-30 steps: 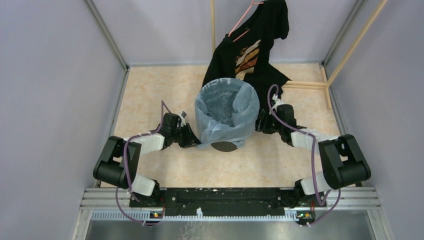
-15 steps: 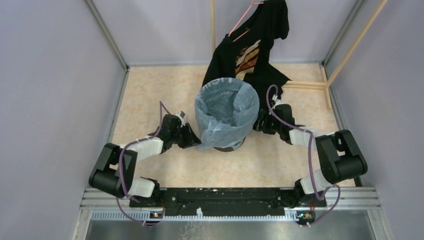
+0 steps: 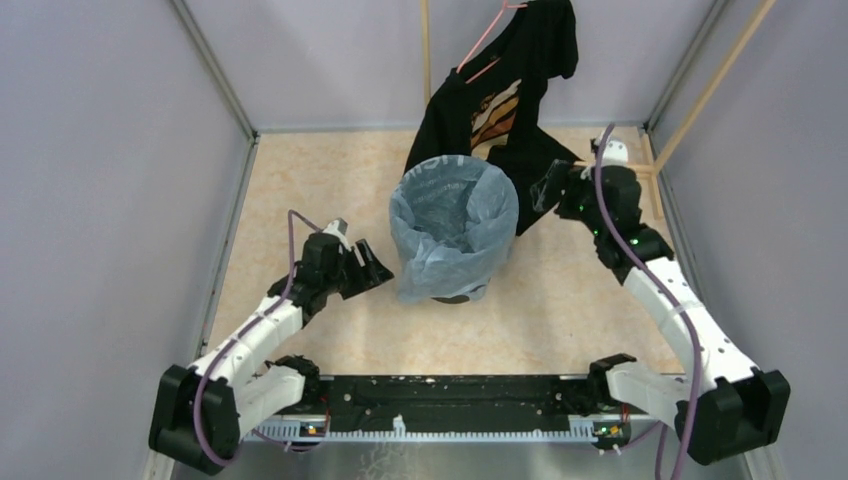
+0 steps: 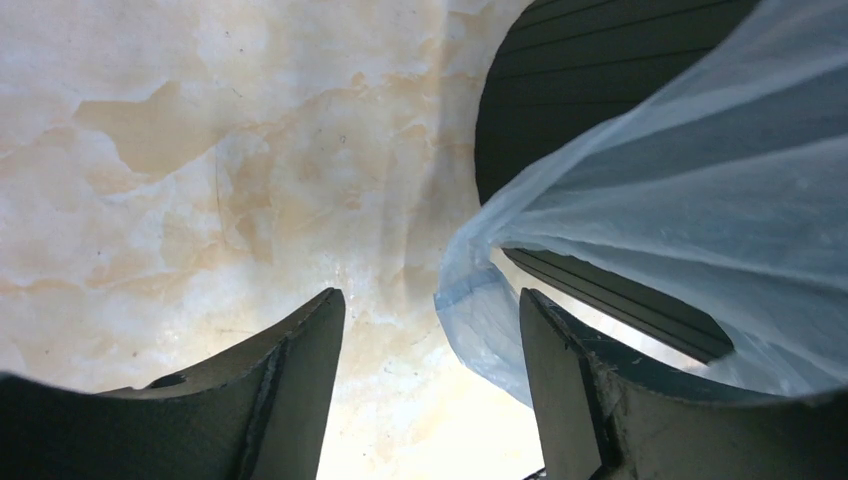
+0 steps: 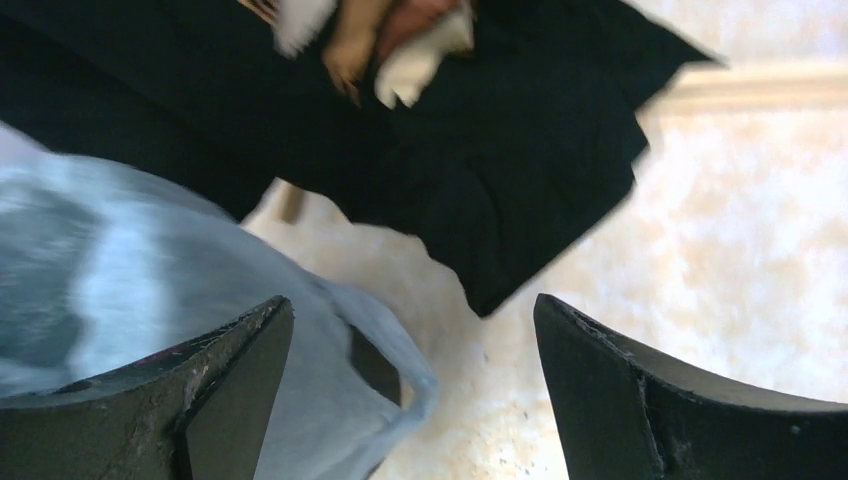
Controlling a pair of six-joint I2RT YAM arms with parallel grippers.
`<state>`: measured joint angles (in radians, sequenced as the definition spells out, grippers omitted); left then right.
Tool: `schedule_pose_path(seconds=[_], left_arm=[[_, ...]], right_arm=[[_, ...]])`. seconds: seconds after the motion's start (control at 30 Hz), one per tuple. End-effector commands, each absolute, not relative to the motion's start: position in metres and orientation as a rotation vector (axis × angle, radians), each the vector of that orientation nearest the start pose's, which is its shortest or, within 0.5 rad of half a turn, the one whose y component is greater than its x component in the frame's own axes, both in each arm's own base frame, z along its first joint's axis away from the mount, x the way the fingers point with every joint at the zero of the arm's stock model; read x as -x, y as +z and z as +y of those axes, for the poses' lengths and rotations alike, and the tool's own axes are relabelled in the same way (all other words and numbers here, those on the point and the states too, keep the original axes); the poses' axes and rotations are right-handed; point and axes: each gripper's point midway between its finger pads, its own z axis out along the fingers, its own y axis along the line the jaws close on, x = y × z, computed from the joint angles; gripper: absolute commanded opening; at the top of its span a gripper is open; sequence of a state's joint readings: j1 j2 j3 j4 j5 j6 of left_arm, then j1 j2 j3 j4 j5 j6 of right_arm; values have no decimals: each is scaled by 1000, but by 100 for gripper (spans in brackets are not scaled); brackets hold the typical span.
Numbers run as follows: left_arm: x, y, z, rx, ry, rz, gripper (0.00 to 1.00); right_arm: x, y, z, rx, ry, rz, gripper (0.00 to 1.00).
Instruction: Put the trash bags into the trash bin
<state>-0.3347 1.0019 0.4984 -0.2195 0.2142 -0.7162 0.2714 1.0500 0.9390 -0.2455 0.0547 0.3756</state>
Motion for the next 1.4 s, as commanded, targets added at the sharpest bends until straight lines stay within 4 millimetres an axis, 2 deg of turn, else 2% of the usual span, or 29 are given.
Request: schedule_pose_path(seconds=[0.0, 0.1, 0.2, 0.3, 0.37, 0.5, 0.57, 0.67, 0.73, 0.83, 0.93, 1.1, 1.37], left_arm=[[-234, 108, -148, 373, -795, 2314, 79], [-235, 134, -144, 347, -801, 2232, 85], [-239, 170, -136, 332, -765, 2144, 90], [-238, 201, -124, 320, -708, 2080, 93], [-235, 220, -115, 313, -667, 2033, 95], [-228, 251, -93, 294, -569, 1932, 99], [-227, 263, -88, 260, -540, 1880, 99], [-228, 276, -83, 193, -497, 1832, 99], [-231, 285, -80, 151, -456, 1816, 99], [-236, 294, -74, 102, -381, 1812, 99], [-237, 304, -66, 69, -312, 1787, 99], [-237, 305, -53, 40, -217, 1735, 99], [-243, 280, -45, 1, -127, 1760, 99]], right_arm=[[-327, 330, 148, 151, 520, 1824, 90], [-308, 354, 220, 438, 590, 1823, 91], [-276, 355, 285, 715, 590, 1813, 91], [-273, 331, 309, 801, 509, 1874, 91], [-277, 305, 310, 796, 461, 1963, 90], [-283, 255, 296, 802, 323, 2089, 84], [-284, 241, 294, 815, 290, 2115, 78], [-287, 228, 297, 843, 259, 2141, 76], [-290, 217, 300, 862, 237, 2167, 77], [-294, 195, 304, 900, 219, 2222, 85], [-297, 175, 306, 921, 233, 2287, 87], [-300, 153, 308, 944, 301, 2367, 88], [-299, 114, 311, 947, 354, 2470, 89]])
